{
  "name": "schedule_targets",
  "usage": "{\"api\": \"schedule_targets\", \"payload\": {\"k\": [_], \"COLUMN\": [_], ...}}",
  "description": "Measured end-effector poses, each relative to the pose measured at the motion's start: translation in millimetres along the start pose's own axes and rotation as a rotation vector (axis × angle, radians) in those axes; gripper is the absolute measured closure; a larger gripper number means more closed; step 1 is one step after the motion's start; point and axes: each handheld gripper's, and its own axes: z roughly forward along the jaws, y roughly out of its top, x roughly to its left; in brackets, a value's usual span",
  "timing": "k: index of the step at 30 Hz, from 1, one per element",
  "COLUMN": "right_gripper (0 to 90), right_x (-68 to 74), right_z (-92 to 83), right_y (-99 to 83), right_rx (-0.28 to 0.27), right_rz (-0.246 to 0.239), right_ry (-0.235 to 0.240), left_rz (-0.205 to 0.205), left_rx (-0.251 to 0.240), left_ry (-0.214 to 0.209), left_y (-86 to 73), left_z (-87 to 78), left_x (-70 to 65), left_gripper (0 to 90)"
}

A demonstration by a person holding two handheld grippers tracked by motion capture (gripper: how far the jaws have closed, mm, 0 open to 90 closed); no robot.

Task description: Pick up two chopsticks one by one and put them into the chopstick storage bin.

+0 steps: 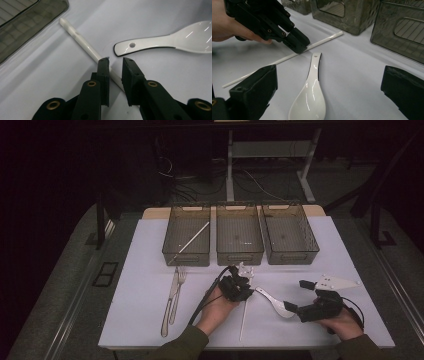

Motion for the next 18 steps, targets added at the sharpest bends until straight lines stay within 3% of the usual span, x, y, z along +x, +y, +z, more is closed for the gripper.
{"api": "schedule_targets", "payload": {"k": [3, 9, 12, 18], "right_gripper": [0.9, 0.9, 0.9, 0.9], "right_x": [0.0, 0.3, 0.5, 0.2], "right_z": [0.0, 0.1, 0.0, 0.4], "right_y": [0.0, 0.0, 0.1, 0.0], "right_rx": [0.000, -0.001, -0.001, -0.001], "right_rz": [-0.001, -0.002, -0.002, 0.000], "right_ry": [0.000, 0.001, 0.000, -0.001], "left_rz": [0.011, -0.004, -0.029, -0.084], "left_rx": [0.022, 0.023, -0.002, -0.025], "left_ry": [0.006, 0.014, 0.017, 0.075], "left_y": [-0.9, -2.7, 0.4, 18.7], "left_z": [-3.4, -3.5, -1.9, 5.2], "left_x": [2.6, 4.8, 8.2, 28.7], "left_gripper": [73.3, 70.0, 65.1, 64.1]}}
